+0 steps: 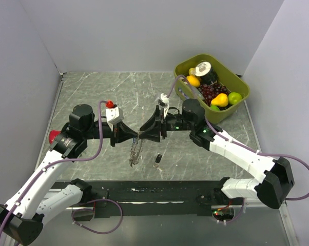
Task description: Put the keys on the keyring
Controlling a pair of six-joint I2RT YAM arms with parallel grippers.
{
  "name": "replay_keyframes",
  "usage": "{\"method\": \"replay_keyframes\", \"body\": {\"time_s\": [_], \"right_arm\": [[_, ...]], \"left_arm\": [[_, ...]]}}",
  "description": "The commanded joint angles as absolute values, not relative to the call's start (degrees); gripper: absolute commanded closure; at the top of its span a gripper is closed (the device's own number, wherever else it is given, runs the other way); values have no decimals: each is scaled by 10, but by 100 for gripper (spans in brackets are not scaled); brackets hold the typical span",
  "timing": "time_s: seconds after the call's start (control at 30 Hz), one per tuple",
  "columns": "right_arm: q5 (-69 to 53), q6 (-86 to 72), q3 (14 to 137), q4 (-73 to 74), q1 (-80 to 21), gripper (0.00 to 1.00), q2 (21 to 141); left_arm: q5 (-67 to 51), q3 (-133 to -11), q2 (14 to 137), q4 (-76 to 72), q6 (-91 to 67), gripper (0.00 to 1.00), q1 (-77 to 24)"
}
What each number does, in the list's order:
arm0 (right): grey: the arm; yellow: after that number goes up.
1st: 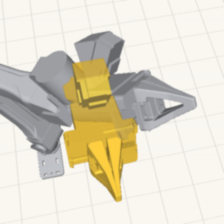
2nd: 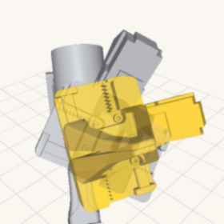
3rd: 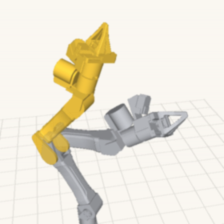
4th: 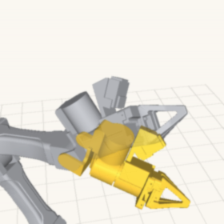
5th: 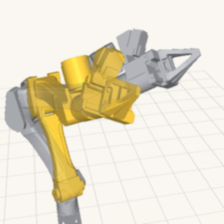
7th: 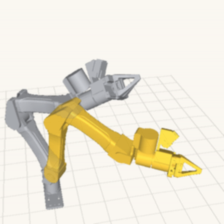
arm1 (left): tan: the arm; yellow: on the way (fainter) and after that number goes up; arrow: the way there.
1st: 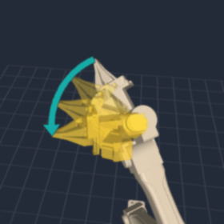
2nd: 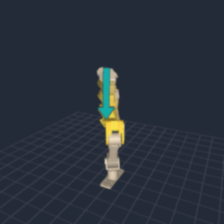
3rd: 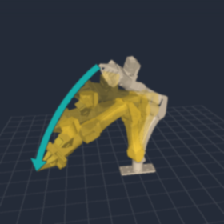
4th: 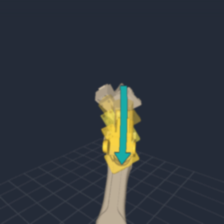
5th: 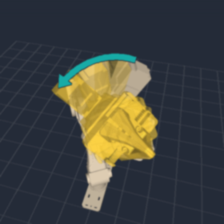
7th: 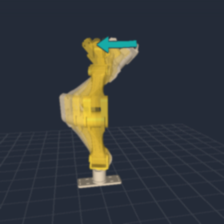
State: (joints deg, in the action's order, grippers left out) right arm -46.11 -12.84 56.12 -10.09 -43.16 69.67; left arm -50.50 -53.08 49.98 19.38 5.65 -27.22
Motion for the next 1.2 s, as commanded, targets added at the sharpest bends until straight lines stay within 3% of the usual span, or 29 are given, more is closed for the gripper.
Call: {"method": "replay_keyframes", "body": {"time_s": [0.0, 0.2, 0.3, 0.4, 0.6, 0.7, 0.73, 0.8, 0.97, 1.17], "right_arm": [[-478, -122, 575, -120, -433, 50, 711], [-483, -120, 582, -112, -434, 55, 723], [-489, -127, 584, -115, -435, 71, 728], [-495, -134, 593, -110, -435, 100, 736], [-490, -140, 598, -107, -436, 100, 735], [-489, -140, 597, -106, -436, 100, 728], [-491, -141, 596, -111, -435, 100, 723], [-492, -142, 592, -113, -435, 100, 718], [-498, -146, 583, -124, -431, 100, 699], [-513, -186, 558, -172, -412, 100, 672]], "left_arm": [[-539, -550, 490, 145, 49, 99, -274], [-546, -548, 492, 145, 47, 99, -274], [-544, -549, 490, 144, 48, 99, -274], [-545, -551, 491, 149, 54, 99, -274], [-537, -552, 491, 142, 48, 98, -274], [-514, -554, 487, 124, 25, 67, -274], [-505, -555, 486, 120, 7, 40, -274], [-453, -567, 488, 116, -28, 20, -272], [-464, -588, 505, 126, -70, 13, -251], [-594, -569, 514, 56, -150, 18, -208]]}}
